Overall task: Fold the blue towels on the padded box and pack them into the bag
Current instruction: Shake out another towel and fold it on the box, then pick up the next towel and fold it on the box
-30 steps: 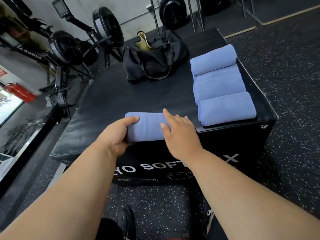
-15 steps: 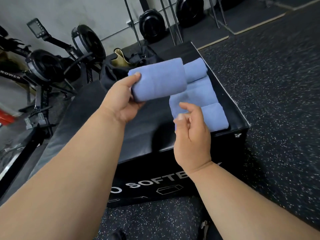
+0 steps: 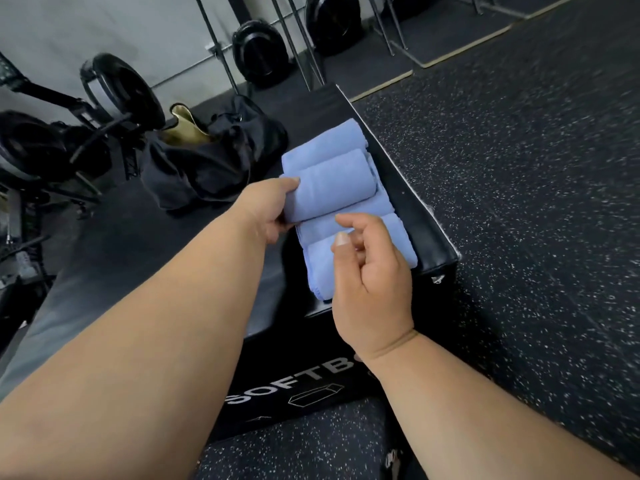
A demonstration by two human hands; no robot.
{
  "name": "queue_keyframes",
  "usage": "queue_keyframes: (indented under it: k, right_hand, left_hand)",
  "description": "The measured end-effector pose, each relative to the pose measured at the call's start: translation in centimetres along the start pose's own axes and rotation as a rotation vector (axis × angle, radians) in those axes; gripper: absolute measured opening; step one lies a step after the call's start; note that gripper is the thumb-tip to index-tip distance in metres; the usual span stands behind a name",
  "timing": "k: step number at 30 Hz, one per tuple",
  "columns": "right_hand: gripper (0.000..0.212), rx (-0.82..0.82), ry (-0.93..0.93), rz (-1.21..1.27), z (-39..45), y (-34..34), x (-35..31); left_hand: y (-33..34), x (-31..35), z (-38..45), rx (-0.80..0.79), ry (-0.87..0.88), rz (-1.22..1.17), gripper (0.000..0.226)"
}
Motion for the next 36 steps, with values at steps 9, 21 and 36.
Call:
queue_keyframes:
  k: [9,21,36]
  right_hand:
    - [0.029,0.002,-0.048,-0.023,0.2,0.1,-0.1]
    - [0.026,-0.093,-0.111,-0.049,-0.5,1.2,-1.3]
    - [0.017,-0.487,-0.164,-0.112,-6.3,9.3,-4.4]
  left_hand:
    - [0.5,1.1,0.3,-0.118,-0.009,-0.066,0.029]
    - [-0.1,0.1,0.7,0.060,0.038,0.057,0.030]
    - [-17.4,-12.5,-9.8,0.280,0.136,0.037,0.005]
Point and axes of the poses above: each hand's wrist, its own z-axis towards the middle knuckle, its own y-axis out of the palm, x = y × z, the point moved 1 cm from there along z, towards the middle knuckle, and after that the axes turned 13 degrees about -y, right-handed, at the moved point
